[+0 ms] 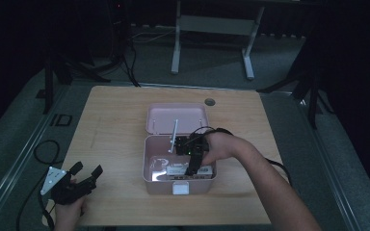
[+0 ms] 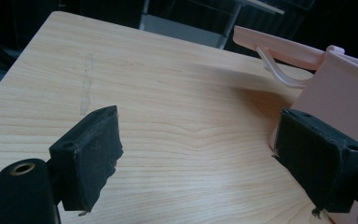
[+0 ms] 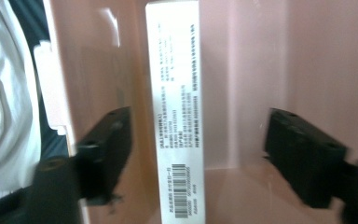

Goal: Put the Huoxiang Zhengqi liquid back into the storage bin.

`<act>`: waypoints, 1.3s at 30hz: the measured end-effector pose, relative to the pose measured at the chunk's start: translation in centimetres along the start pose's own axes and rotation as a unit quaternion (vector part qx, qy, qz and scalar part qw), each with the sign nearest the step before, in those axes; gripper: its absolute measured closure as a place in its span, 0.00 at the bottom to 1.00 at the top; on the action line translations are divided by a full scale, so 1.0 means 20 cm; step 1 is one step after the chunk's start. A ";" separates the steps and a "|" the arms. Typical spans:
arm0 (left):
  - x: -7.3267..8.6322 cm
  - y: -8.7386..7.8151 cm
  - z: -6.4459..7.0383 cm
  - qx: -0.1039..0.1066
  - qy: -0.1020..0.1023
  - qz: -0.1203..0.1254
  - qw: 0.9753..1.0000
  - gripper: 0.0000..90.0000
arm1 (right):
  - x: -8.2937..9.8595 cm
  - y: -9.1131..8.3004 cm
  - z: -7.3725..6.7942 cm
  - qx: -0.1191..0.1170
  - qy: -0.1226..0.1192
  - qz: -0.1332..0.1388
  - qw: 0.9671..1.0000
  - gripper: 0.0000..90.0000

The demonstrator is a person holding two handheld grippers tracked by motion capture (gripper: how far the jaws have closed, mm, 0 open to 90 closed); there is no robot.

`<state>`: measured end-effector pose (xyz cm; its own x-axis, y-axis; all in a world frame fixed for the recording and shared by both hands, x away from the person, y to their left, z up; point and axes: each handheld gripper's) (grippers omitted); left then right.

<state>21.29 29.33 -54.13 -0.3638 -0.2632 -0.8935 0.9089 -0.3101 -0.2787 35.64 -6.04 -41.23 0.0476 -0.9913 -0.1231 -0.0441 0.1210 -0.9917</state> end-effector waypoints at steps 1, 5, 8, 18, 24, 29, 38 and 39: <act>0.00 0.00 0.00 0.000 0.000 0.001 1.000 0.17 | 0.00 -0.01 0.00 0.006 0.004 0.005 1.000 0.16; 0.00 0.00 0.00 0.000 0.002 -0.002 1.000 0.17 | 0.02 -0.04 0.02 0.020 0.016 0.027 0.999 0.15; 0.00 0.01 0.01 0.001 0.005 -0.003 1.000 0.17 | 0.03 -0.06 0.02 0.010 0.022 0.047 0.999 0.14; 0.01 0.01 0.01 0.001 -0.001 -0.005 1.000 0.17 | 0.11 -0.06 0.00 -0.009 0.054 0.088 0.995 0.12; 0.01 0.02 0.01 0.004 0.002 -0.008 1.000 0.17 | 0.18 -0.11 -0.01 0.032 0.076 0.139 0.987 0.11; 0.01 0.02 0.02 0.003 0.002 -0.009 1.000 0.17 | 0.25 -0.14 0.00 0.052 0.091 0.151 0.983 0.11; 0.01 0.03 0.02 0.002 0.003 -0.012 1.000 0.17 | 0.41 -0.18 -0.03 0.079 0.131 0.200 0.968 0.11; 0.01 0.03 0.02 0.002 0.004 -0.011 1.000 0.17 | 0.43 -0.18 -0.03 0.079 0.133 0.205 0.967 0.11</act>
<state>21.58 28.78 -54.38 -0.3830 -0.2496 -0.8894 0.8996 -0.3196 -0.2977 35.55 -15.12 -38.66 -0.2000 -0.8345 -0.5134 0.1484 0.4922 -0.8578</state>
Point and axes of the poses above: each handheld gripper's, and its own axes: y roughly forward along the jaws, x roughly out of its underside, z roughly to its right, and after that the axes turned 3 degrees about -y, right-handed
